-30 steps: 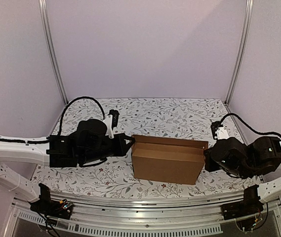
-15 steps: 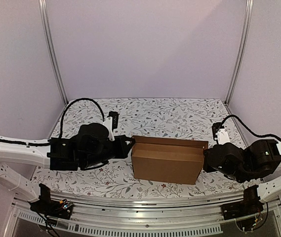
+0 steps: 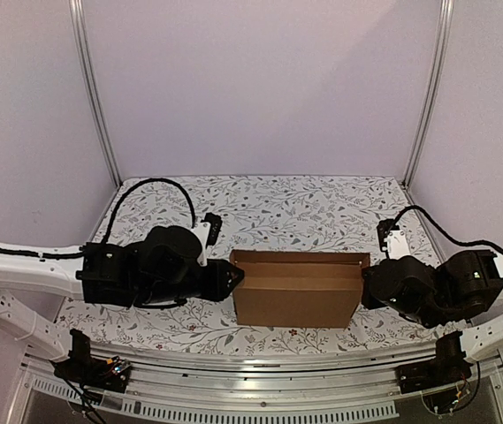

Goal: Fold the paper box

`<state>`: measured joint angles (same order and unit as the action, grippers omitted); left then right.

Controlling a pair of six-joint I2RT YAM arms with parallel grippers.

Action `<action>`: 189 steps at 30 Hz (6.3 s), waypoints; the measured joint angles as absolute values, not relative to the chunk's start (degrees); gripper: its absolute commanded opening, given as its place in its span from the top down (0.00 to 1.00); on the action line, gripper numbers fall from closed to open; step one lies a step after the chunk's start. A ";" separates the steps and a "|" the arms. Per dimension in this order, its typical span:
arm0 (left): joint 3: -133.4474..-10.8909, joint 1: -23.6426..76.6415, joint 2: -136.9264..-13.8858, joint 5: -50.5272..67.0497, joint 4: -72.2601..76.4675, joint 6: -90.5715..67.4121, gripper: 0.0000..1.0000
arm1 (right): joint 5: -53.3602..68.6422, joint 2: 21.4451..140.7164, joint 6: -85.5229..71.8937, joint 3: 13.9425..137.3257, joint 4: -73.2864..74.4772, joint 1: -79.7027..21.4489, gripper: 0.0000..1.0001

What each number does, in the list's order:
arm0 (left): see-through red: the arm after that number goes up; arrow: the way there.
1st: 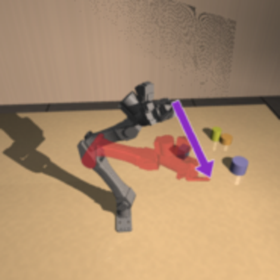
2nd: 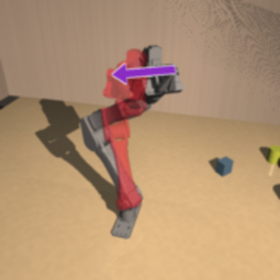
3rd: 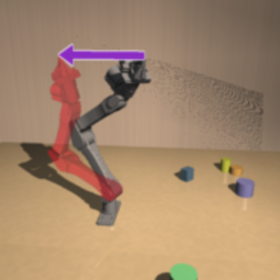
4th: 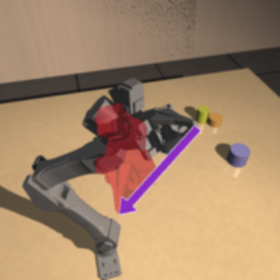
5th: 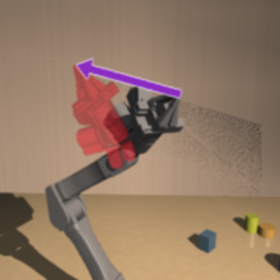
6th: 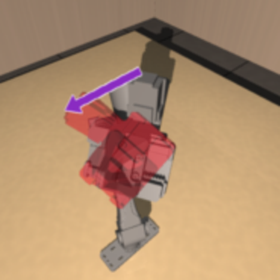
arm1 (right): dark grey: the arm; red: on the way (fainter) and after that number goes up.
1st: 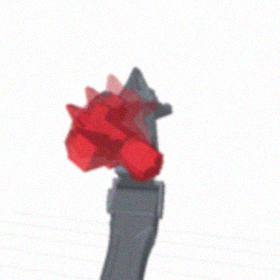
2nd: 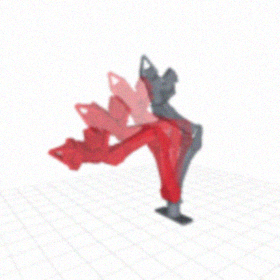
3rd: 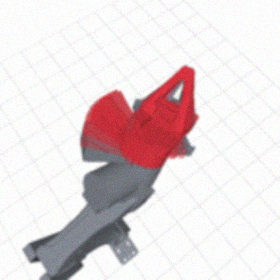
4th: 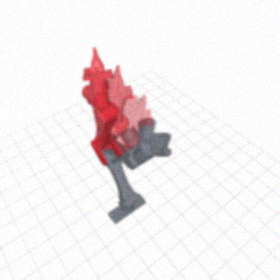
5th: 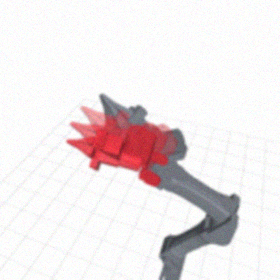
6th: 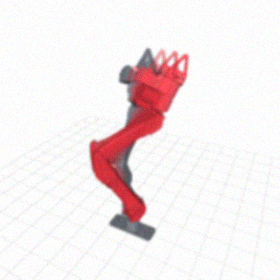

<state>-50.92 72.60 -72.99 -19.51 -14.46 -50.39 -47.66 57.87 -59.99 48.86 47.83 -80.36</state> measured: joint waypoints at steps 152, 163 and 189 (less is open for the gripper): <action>-50.61 76.27 -67.92 -31.44 -25.02 -53.87 1.00 | -46.02 63.13 -59.77 47.77 38.15 -82.52 1.00; -49.65 78.54 -68.34 -35.48 -24.84 -56.21 1.00 | -45.98 63.53 -59.99 48.21 38.65 -82.52 1.00; -46.70 83.72 -69.69 -43.92 -21.50 -62.50 1.00 | -46.76 63.61 -61.89 47.29 37.06 -82.50 0.99</action>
<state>-46.70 83.72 -69.69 -43.92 -21.50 -62.50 -46.76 63.61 -61.89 47.29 37.06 -82.50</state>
